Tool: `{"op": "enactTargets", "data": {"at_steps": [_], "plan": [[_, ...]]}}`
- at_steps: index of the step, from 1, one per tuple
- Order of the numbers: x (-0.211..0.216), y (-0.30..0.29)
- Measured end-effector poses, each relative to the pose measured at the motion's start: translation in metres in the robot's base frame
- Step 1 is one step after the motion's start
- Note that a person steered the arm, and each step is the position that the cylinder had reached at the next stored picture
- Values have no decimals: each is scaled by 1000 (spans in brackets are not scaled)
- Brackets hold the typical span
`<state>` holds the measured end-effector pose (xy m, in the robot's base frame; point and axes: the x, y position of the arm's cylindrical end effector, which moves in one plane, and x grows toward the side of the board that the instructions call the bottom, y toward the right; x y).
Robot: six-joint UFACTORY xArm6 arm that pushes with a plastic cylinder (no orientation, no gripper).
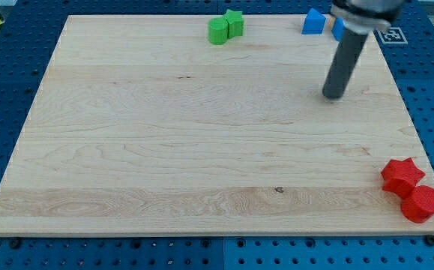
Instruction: Push the red star to the yellow hexagon
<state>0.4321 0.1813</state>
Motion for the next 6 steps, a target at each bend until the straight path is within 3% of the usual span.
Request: {"op": "enactTargets", "data": {"at_steps": [2,3,6], "plan": [[140,0],[186,4],[185,32]]}}
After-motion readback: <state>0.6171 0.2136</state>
